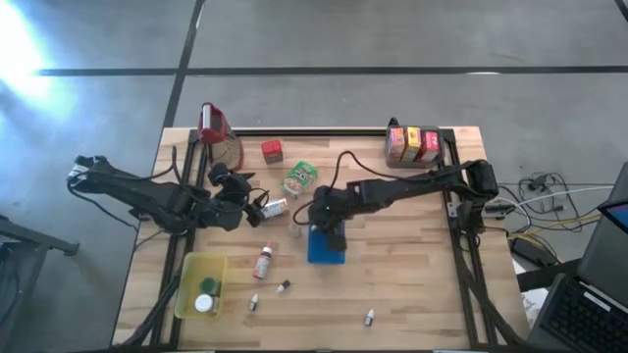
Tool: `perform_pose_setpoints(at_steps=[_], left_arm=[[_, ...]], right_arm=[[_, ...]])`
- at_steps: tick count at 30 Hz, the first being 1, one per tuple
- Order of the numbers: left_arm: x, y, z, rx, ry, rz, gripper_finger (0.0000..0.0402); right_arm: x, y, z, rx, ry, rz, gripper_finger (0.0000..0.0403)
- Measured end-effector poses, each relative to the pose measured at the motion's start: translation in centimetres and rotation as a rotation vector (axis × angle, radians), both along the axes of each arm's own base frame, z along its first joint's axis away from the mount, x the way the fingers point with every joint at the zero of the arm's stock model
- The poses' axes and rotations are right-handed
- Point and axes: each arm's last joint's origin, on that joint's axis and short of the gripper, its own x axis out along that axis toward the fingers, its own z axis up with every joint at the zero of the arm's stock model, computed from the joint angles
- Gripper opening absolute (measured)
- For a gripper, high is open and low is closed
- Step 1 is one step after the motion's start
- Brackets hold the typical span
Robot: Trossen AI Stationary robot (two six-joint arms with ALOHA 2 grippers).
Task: Pick & Place Kitchen Items
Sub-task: Put the small green food coloring bottle into the blue bin
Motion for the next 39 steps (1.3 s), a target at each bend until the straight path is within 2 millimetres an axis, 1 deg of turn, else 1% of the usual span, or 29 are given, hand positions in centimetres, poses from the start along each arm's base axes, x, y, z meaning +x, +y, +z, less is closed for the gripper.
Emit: perform_pose_setpoints(at_steps=[3,6,9,11,15,19,22,26,30,39], left_arm=[[0.0,0.0,0.0,0.0,0.0,0.0,0.0301],[0.0,0.0,0.0,0.0,0.0,0.0,0.0301],[0.0,0.0,0.0,0.0,0.0,0.0,0.03],[0.0,0.0,0.0,0.0,0.0,0.0,0.03],[0.0,0.0,0.0,0.0,-0.001,0.0,0.03],[0.0,0.0,0.0,0.0,0.0,0.0,0.03],[0.0,0.0,0.0,0.0,0.0,0.0,0.03],[0.0,0.0,0.0,0.0,0.0,0.0,0.03],[0.0,0.0,0.0,0.0,0.0,0.0,0.0301],[0.0,0.0,0.0,0.0,0.0,0.0,0.03]], right_arm=[[0.3,0.0,0.7,-0.005,-0.019,0.007,0.0065],[0.4,0.0,1.0,-0.006,-0.026,0.008,0.0065],[0.4,0.0,0.9,-0.003,-0.02,0.005,0.0065],[0.6,0.0,0.4,-0.002,-0.013,0.004,0.0066],[1.4,0.0,-1.9,0.0,0.064,0.003,0.0066],[1.8,0.1,-4.5,-0.004,0.228,0.002,0.0067],[2.5,0.1,-4.1,-0.004,0.199,0.004,0.0064],[2.6,0.1,-4.0,-0.008,0.196,0.011,0.0062],[2.6,0.1,-3.0,-0.004,0.162,0.006,0.0066],[2.5,0.2,-3.2,0.002,0.183,0.008,0.0063]])
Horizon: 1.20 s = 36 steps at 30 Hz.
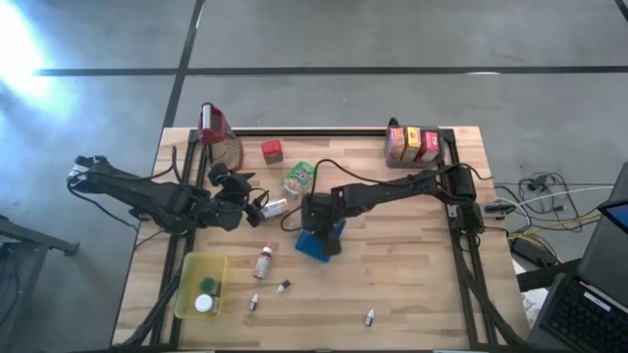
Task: Pick & Place Kitchen Items
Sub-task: Put the small green food coloring bottle into the blue bin
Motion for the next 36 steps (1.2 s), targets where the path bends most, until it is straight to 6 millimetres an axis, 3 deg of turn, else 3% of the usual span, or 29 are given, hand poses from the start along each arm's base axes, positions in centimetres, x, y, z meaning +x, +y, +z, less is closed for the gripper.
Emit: perform_pose_setpoints(at_steps=[24,36], left_arm=[[0.0,0.0,0.0,0.0,0.0,0.0,0.03],[0.0,0.0,0.0,0.0,0.0,0.0,0.0301]], right_arm=[[-0.5,3.4,-0.3,0.035,0.023,0.088,0.0061],[-0.9,4.0,-0.8,0.064,0.039,0.125,0.0065]])
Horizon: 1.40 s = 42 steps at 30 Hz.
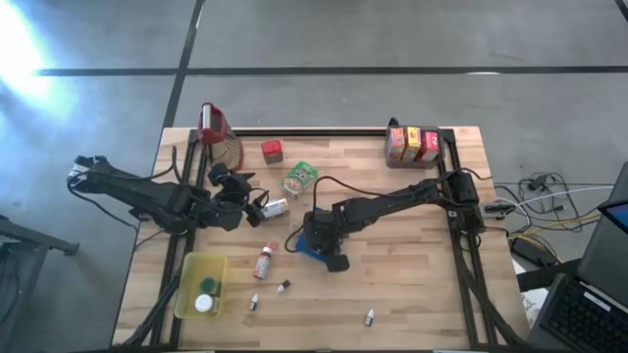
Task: Pick & Place Kitchen Items
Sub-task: Put the small green food coloring bottle into the blue bin, then adjust the blue bin on the table
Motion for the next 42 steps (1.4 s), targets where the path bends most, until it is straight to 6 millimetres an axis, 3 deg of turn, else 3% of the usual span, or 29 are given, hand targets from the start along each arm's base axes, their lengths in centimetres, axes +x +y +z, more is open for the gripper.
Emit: perform_pose_setpoints(at_steps=[15,32,42], left_arm=[[0.0,0.01,0.0,0.0,0.0,0.0,0.03],[0.0,0.0,0.0,0.0,0.0,0.0,0.03],[0.0,0.01,0.0,0.0,0.0,0.0,0.03]], right_arm=[[-0.12,-0.02,-0.24,-0.011,-0.001,0.019,0.0073],[-0.1,-0.02,-0.14,-0.011,0.003,0.015,0.0129],[-0.13,-0.03,0.38,-0.003,-0.007,0.001,0.01]])
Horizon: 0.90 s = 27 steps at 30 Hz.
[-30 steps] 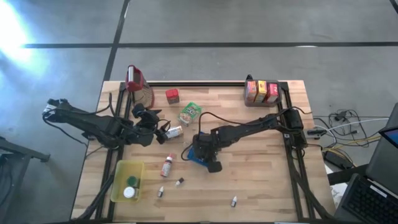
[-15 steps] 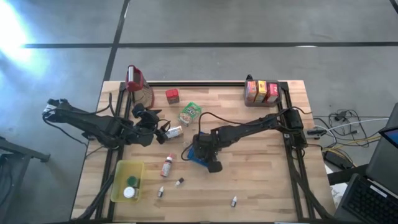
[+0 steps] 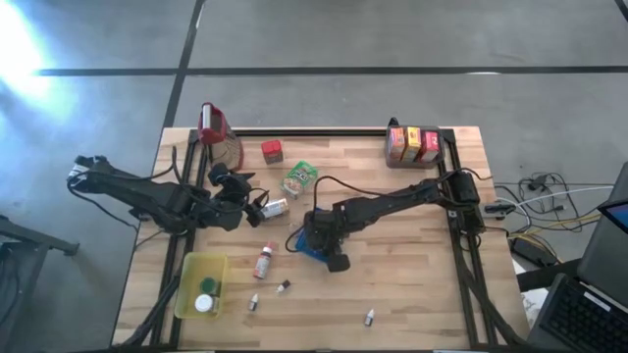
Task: Pick & Place Kitchen Items
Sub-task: Adjust the blue bin on the table
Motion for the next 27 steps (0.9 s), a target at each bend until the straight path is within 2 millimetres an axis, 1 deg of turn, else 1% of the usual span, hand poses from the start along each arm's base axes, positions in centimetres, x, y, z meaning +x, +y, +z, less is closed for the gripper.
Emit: perform_pose_setpoints(at_steps=[4,11,14,18,20,24,27], left_arm=[[0.0,0.0,0.0,0.0,0.0,0.0,0.03],[0.0,0.0,0.0,0.0,0.0,0.0,0.03],[0.0,0.0,0.0,0.0,0.0,0.0,0.03],[0.0,0.0,0.0,0.0,0.0,0.0,0.03],[0.0,0.0,0.0,0.0,0.0,0.0,0.03],[0.0,0.0,0.0,0.0,0.0,0.0,0.03],[0.0,0.0,0.0,0.0,0.0,0.0,0.03]], right_arm=[[-0.3,0.0,1.6,0.006,-0.041,-0.002,0.0085],[-1.8,0.2,6.2,0.044,-0.129,-0.045,0.0054],[-2.3,0.8,7.0,0.058,-0.136,-0.051,0.0037],[-2.7,2.2,7.1,0.039,-0.132,-0.018,0.0013],[-2.9,3.1,7.0,-0.023,-0.144,-0.047,0.001],[-2.8,4.9,5.4,-0.151,-0.148,-0.119,0.0008],[-2.2,6.1,4.1,-0.195,-0.172,-0.174,0.0008]])
